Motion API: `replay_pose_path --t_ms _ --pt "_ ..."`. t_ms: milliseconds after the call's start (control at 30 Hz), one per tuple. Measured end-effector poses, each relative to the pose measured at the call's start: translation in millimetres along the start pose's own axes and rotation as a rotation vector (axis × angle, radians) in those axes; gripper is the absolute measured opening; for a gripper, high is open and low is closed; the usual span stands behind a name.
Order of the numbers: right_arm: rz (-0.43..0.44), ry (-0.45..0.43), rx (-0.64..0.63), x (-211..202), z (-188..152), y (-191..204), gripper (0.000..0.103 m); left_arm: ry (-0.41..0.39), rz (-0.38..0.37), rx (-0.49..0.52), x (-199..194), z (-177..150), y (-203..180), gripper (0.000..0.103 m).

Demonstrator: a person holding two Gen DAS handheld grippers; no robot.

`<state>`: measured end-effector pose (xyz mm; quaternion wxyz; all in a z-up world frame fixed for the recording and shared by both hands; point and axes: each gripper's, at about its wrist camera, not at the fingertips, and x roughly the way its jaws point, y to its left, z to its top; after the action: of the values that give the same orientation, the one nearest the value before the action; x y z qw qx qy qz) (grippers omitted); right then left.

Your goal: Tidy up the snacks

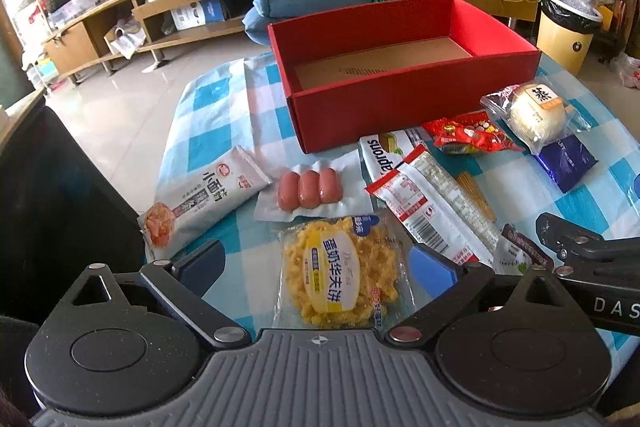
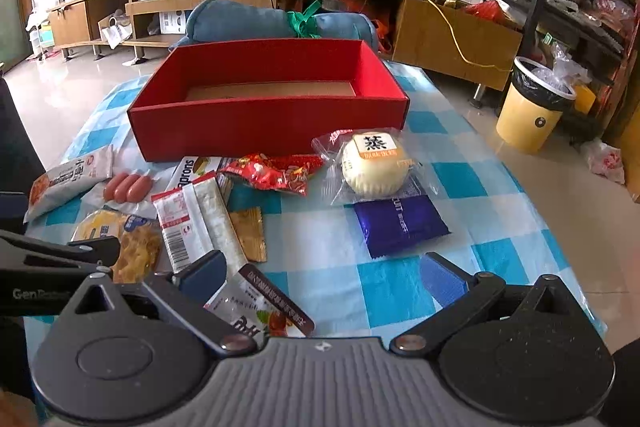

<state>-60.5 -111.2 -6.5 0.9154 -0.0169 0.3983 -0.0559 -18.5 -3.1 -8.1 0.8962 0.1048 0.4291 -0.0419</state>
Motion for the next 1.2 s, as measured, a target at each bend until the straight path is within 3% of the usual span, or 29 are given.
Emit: replay_pose_path --t_ms 1200 --pt "0.015 0.043 0.009 -1.9 -7.4 -1.1 0.098 0.033 -0.012 0.013 0.5 -8.1 -5.9 0.096"
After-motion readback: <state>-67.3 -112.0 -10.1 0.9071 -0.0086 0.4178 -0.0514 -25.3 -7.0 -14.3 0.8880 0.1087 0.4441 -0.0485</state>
